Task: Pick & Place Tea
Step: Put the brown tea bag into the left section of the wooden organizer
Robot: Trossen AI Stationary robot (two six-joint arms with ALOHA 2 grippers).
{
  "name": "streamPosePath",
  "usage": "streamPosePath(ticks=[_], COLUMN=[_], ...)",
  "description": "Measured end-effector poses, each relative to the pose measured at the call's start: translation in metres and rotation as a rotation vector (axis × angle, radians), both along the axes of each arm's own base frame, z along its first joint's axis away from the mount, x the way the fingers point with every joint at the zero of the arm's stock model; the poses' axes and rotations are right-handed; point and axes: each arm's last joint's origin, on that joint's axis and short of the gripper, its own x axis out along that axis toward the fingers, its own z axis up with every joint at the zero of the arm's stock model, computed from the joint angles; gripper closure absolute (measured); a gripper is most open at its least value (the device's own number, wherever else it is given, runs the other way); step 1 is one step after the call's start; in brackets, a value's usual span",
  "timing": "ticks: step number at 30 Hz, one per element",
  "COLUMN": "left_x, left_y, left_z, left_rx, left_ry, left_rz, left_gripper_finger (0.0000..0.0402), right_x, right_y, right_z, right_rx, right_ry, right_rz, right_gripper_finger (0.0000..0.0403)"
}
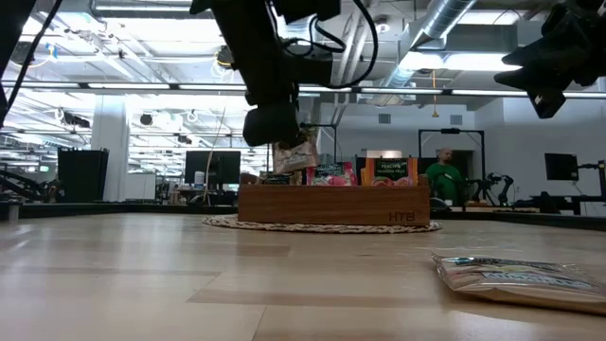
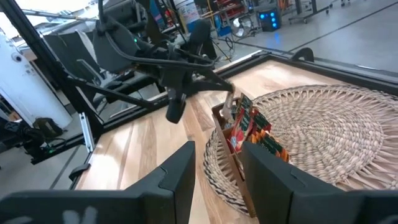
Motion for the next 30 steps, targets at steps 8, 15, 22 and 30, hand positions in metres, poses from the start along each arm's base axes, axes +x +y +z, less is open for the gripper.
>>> streamPosePath(ticks=[8, 15, 22, 30], left_x=[-0.006, -0.017, -0.020, -0.018], left_y=[-0.005, -0.017, -0.024, -0.024], left_z=[-0.002, -0.015, -0.028, -0.027], left_rx=[0.058, 0.081, 0.176, 0.160], left_ry=[0.047, 0.086, 0.053, 0.035], left_rz=[0.015, 0.006, -0.005, -0.010], left_gripper_finger=[0.0401, 0.0401, 0.0401, 0.0401], right_x=[0.000, 0.000, 0.000, 0.000], right_y=[0.000, 0.000, 0.000, 0.000], right_z=[0.000, 0.000, 0.000, 0.000], right_rx=[-0.001, -0.002, -0.002, -0.002], right_ry=[0.002, 0.002, 0.002, 0.002], right_rz=[0.000, 0.001, 0.001, 0.001], right_gripper_finger=[0.0280, 0.0280, 0.0280, 0.0280])
